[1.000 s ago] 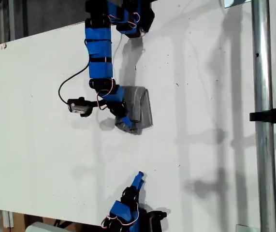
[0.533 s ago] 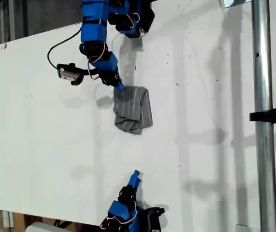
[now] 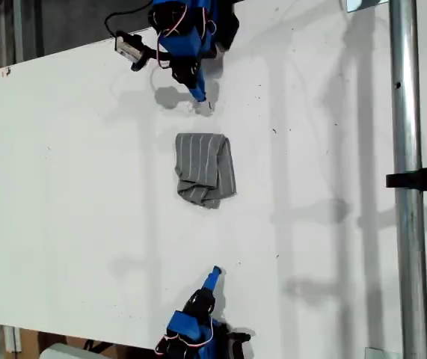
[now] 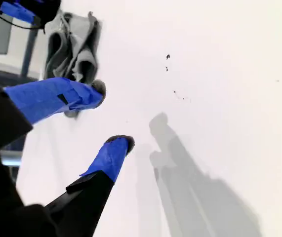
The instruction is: Grasp corners of a towel and fold twice.
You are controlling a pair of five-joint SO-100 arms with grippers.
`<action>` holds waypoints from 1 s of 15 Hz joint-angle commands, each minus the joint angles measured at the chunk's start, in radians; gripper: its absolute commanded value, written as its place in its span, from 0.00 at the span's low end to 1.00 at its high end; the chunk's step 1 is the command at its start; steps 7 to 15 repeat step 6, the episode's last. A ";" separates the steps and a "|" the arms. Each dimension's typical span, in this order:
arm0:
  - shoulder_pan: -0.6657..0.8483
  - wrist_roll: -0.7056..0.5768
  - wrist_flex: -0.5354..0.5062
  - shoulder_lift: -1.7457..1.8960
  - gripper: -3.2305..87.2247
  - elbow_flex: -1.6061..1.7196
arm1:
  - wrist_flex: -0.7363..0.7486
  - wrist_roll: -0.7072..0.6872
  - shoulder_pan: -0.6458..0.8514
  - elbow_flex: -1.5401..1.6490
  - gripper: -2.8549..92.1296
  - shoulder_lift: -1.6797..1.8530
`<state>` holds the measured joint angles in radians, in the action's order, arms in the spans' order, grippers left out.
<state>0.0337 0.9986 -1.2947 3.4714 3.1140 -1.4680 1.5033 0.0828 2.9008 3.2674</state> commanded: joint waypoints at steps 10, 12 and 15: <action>0.014 -0.009 -0.003 0.006 0.19 0.006 | -0.025 -0.003 -0.144 -0.008 0.14 0.021; 0.014 -0.009 -0.003 0.006 0.19 0.006 | -0.025 -0.003 -0.144 -0.008 0.14 0.021; 0.014 -0.009 -0.003 0.006 0.19 0.006 | -0.025 -0.003 -0.144 -0.008 0.14 0.021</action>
